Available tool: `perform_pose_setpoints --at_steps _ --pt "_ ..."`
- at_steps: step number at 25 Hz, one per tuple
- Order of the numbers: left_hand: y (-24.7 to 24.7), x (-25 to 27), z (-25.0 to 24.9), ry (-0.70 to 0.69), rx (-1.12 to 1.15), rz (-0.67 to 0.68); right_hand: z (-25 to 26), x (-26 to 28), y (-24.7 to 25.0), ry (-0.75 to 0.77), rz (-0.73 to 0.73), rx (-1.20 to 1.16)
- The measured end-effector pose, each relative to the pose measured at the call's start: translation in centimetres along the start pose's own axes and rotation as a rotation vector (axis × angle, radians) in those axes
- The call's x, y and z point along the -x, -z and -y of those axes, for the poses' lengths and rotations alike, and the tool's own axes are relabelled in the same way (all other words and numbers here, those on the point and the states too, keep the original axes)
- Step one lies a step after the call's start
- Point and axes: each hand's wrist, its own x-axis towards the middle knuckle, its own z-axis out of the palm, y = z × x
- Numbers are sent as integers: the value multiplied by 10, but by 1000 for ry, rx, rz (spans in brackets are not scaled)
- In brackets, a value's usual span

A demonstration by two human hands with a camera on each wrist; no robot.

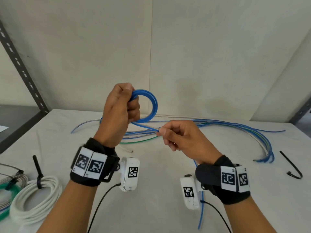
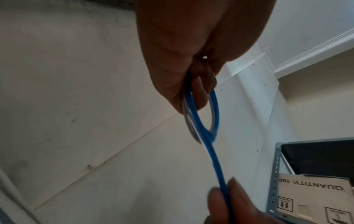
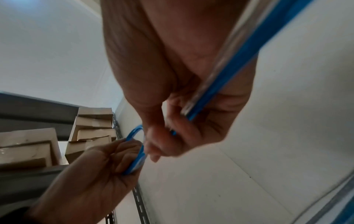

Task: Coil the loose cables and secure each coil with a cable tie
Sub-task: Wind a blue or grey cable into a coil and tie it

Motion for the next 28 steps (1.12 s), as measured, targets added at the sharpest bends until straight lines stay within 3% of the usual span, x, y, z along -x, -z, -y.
perform_pose_setpoints --at_steps 3,7,11,13,17,19,21,23,26,28 --pt "1 2 2 69 -39 78 4 2 2 11 86 178" --pt "-5 7 1 103 -73 187 11 6 8 -98 89 140" --pt "-5 11 0 93 -254 250 16 5 4 -167 64 41" --pt "-4 12 0 81 -340 277 20 8 5 -146 83 15" --pt "-4 14 0 20 -511 338 20 10 0 39 80 175" --pt "-8 15 2 -35 -476 247 14 7 1 87 -8 145" --pt "-13 13 8 -80 -396 42 12 6 2 79 -116 -2" --pt "-19 9 13 28 -134 -106 13 6 0 39 -203 -171" --pt "-32 12 16 210 287 -75 11 4 -6 -26 -213 -319" --pt "-37 16 20 160 334 -49 10 2 -11 -55 -190 -338"
